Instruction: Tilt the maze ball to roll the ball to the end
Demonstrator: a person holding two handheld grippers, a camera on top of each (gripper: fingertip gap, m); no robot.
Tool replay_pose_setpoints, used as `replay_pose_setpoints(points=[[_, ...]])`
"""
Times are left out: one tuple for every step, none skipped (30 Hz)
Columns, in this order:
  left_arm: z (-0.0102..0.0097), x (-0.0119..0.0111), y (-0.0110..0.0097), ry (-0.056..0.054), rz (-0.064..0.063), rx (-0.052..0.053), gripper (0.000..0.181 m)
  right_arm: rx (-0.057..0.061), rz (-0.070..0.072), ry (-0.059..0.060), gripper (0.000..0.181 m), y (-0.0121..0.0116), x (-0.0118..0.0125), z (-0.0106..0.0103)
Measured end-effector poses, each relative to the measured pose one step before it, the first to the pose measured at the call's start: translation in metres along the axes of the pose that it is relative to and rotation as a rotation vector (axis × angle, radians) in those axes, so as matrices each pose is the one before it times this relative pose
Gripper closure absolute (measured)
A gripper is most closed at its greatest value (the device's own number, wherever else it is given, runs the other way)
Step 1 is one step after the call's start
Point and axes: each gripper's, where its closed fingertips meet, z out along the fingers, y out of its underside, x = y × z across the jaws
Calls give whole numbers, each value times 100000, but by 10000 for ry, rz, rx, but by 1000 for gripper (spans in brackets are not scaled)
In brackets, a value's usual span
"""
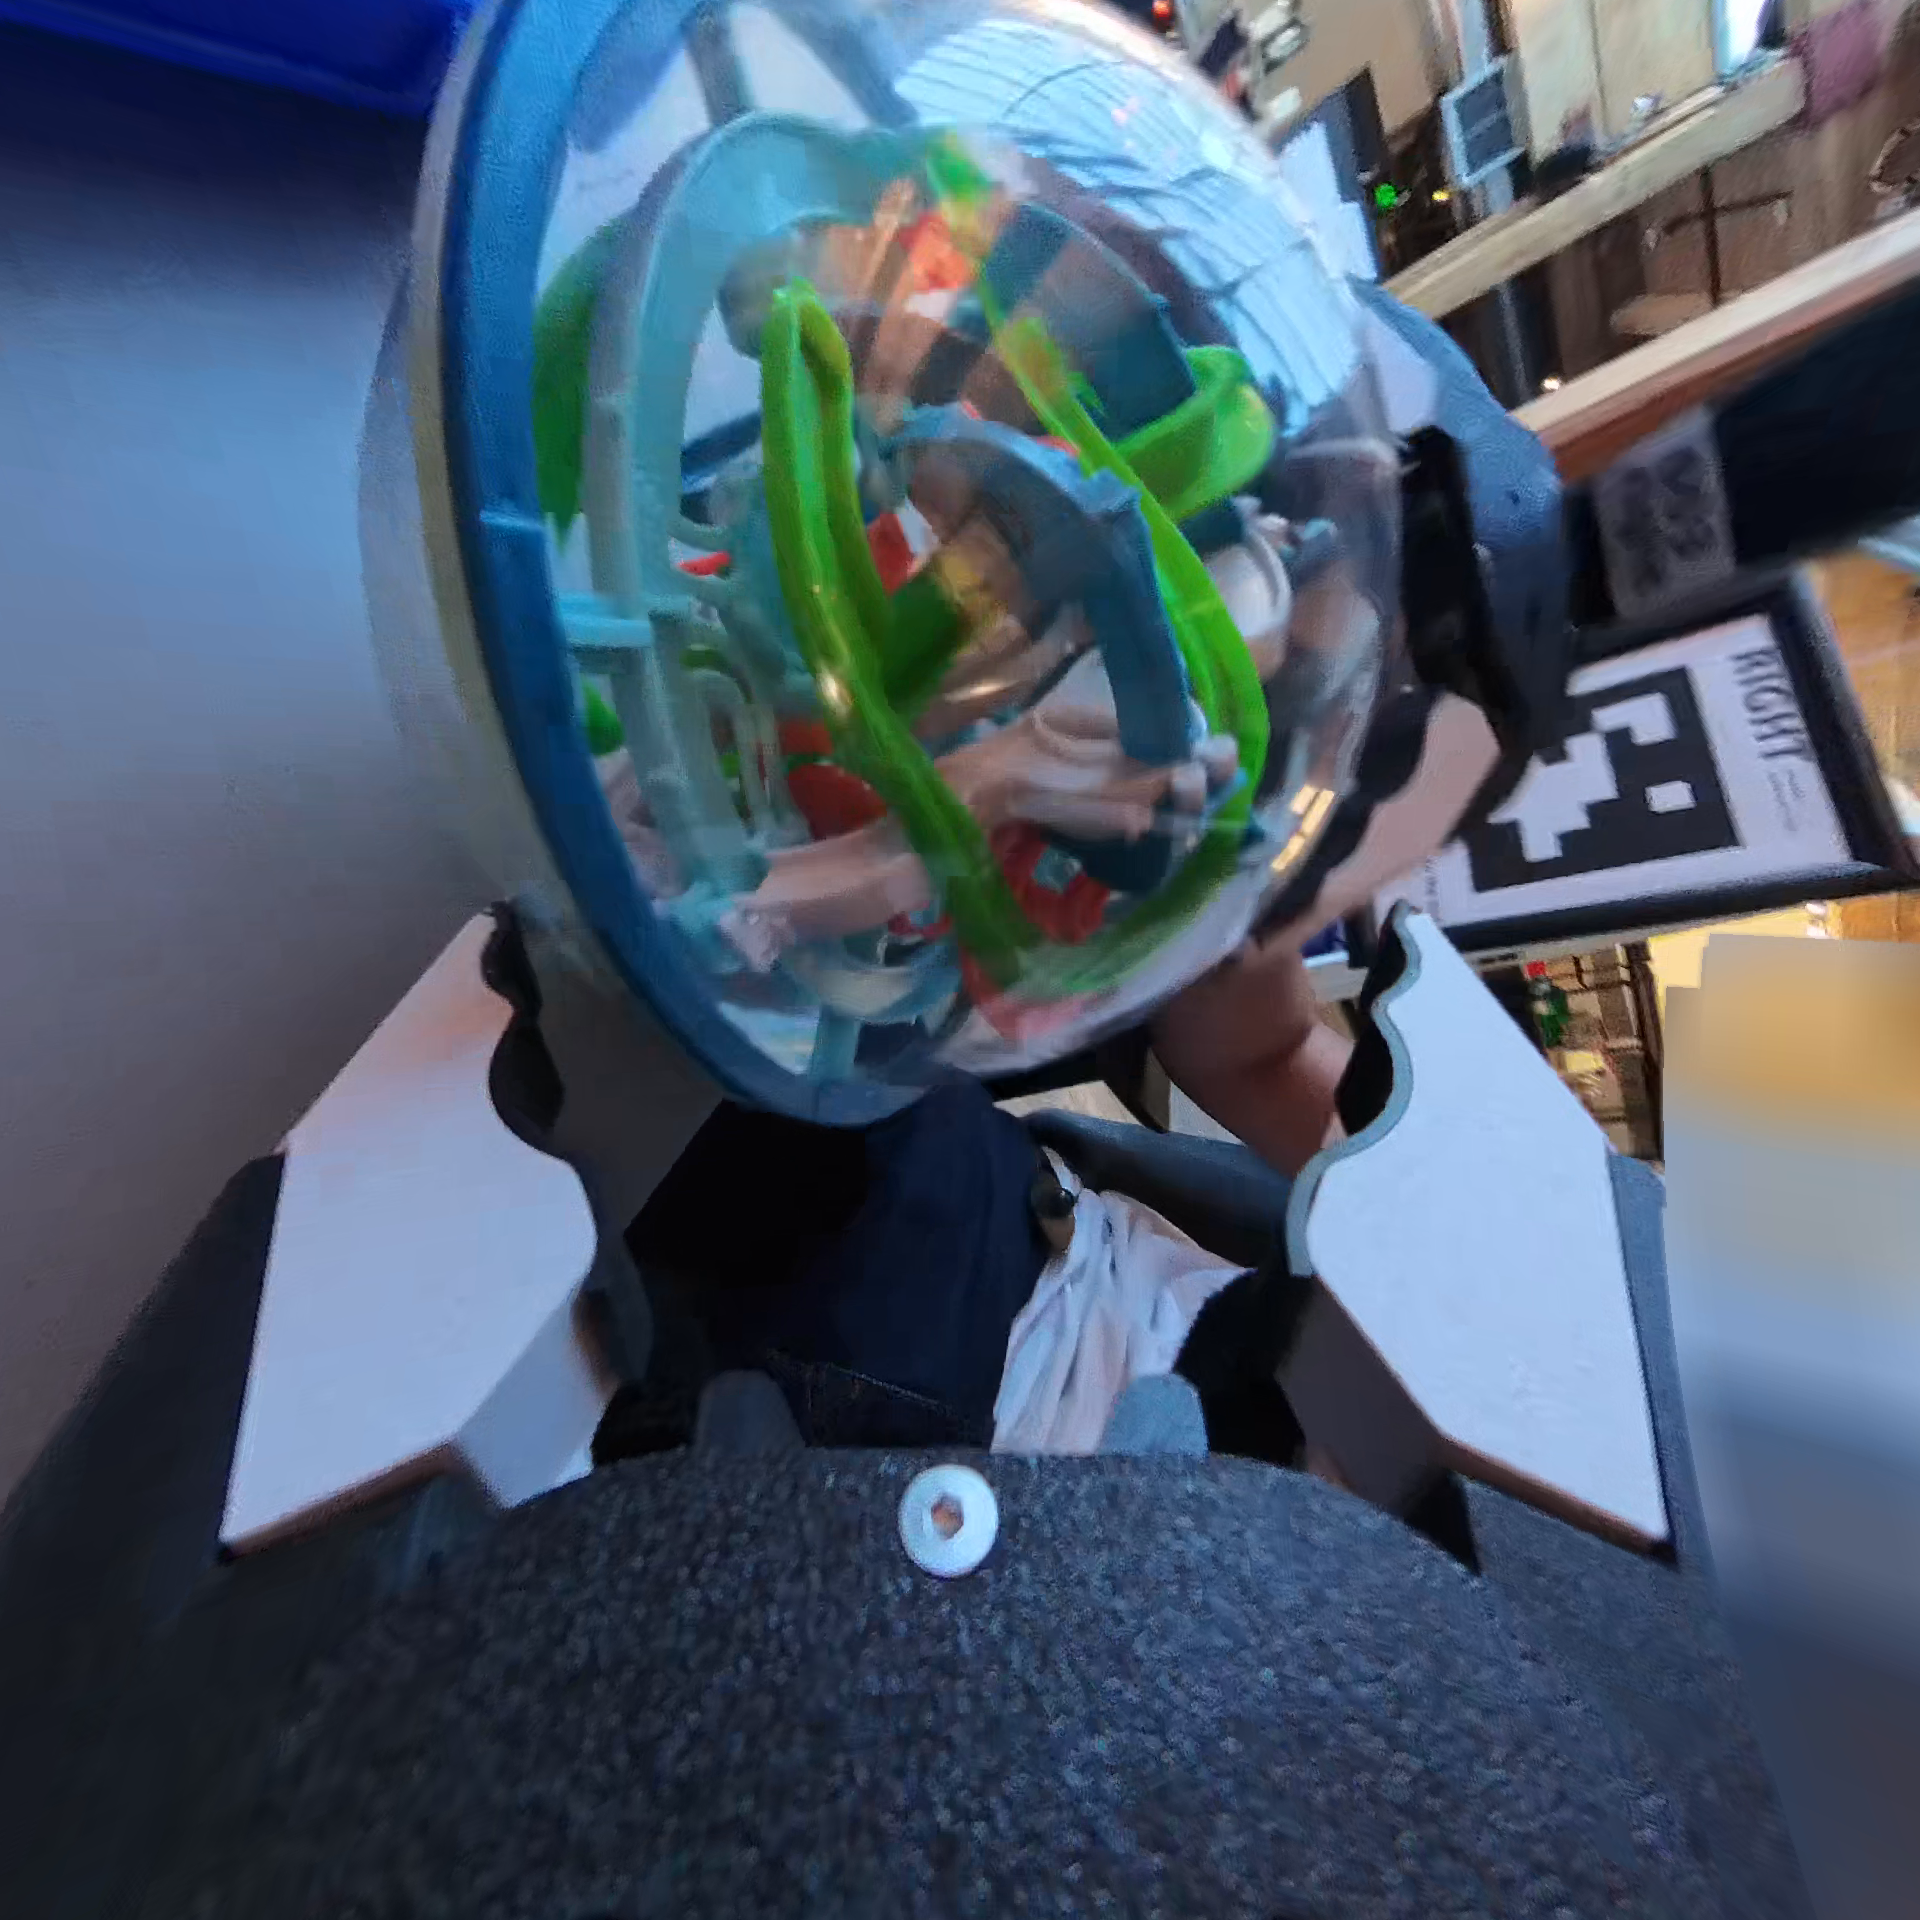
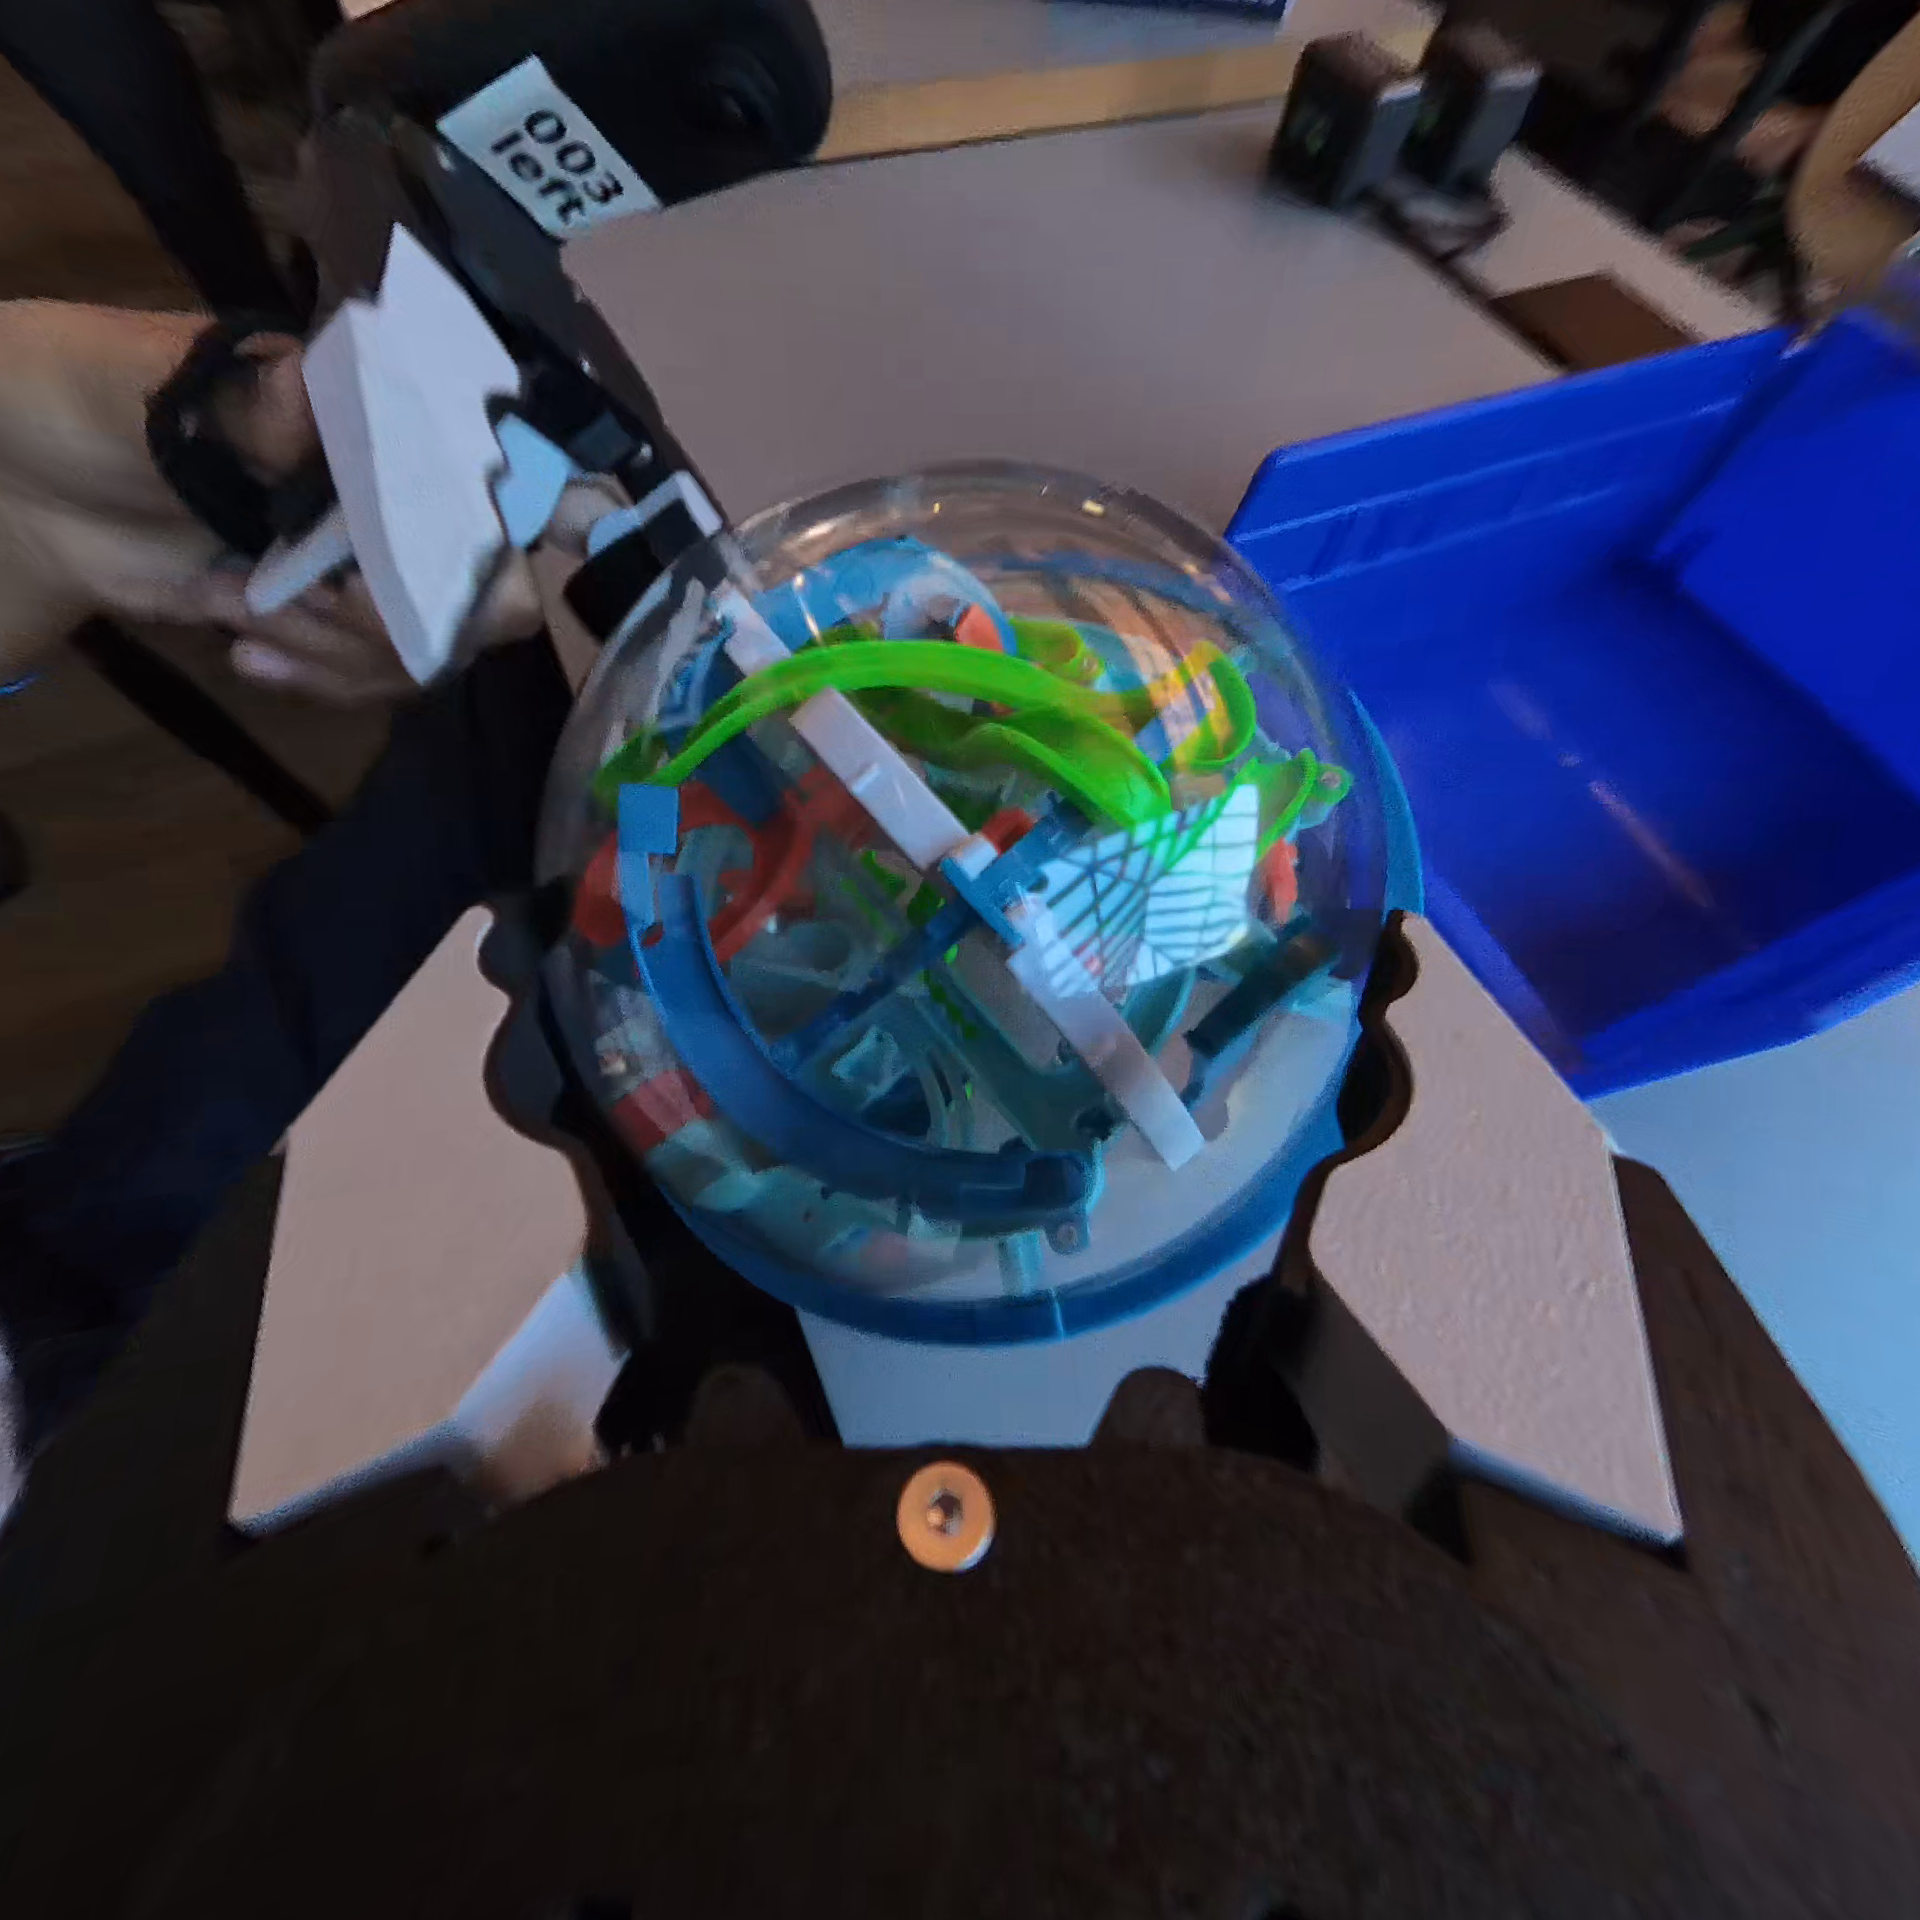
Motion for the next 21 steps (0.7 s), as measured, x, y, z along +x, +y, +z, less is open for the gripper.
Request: replay_pose_setpoints(points=[[-659, -71, -705, 356, 119, 69, 32, -200, 106, -410, 31, 268, 638, 94], [-680, -177, -966, 330, 379, 198, 34, -229, 40, -479, 32, 255, 480, 103], [-524, -403, -1050, 178, 639, 276, 32, -89, -19, -579, 32, 3, 275, 69], [-369, -885, -890, -131, 782, 254, 24, 68, 9, -531, 33, -222, 270, 113], [-259, -909, -685, -248, 927, 237, 23, 150, 57, -489, 34, -361, 241, 155], [-151, -340, -621, -29, 980, 277, 23, 225, 23, -453, 36, -509, 285, 156], [-54, 116, -374, 161, 873, 212, 23, 317, 155, -436, 41, -632, 294, 156], [85, 218, -52, 159, 663, 5, 23, 313, 202, -376, 44, -576, 287, 198], [207, 123, 224, 77, 476, -207, 23, 250, 39, -220, 47, -412, 282, 274], [340, 20, 512, 0, 367, -345, 23, 142, -58, -235, 46, -245, 44, 392], [430, -264, 766, -196, 293, -447, 23, 135, 3, -135, 45, -210, 84, 493], [428, -344, 744, -275, 252, -423, 24, 143, 74, -20, 36, -124, 221, 608], [289, -78, 348, -85, 114, -155, 22, 137, 9, -160, 35, -26, -33, 615], [64, -12, -1, 2, -81, 65, 22, 204, 14, -194, 33, -101, -104, 420], [-56, -143, -18, -15, -247, 32, 22, 242, 170, 8, 31, -156, 196, 141], [-110, -232, -4, -26, -383, -11, 22, 228, 57, 92, 30, -187, 265, -81], [-124, -293, -32, -32, -502, -3, 23, -5, -199, 170, 30, 77, 132, -234], [-121, -301, -82, -16, -506, 60, 23, -95, -334, 355, 33, 123, 140, -442], [-102, -231, -79, 0, -383, 111, 23, 11, -310, 448, 33, -6, 36, -682], [-67, -142, -67, 1, -244, 130, 23, 146, -221, 457, 32, -92, -56, -765], [-33, -66, -28, -9, -129, 112, 23, 173, -143, 455, 32, -30, -116, -616]])
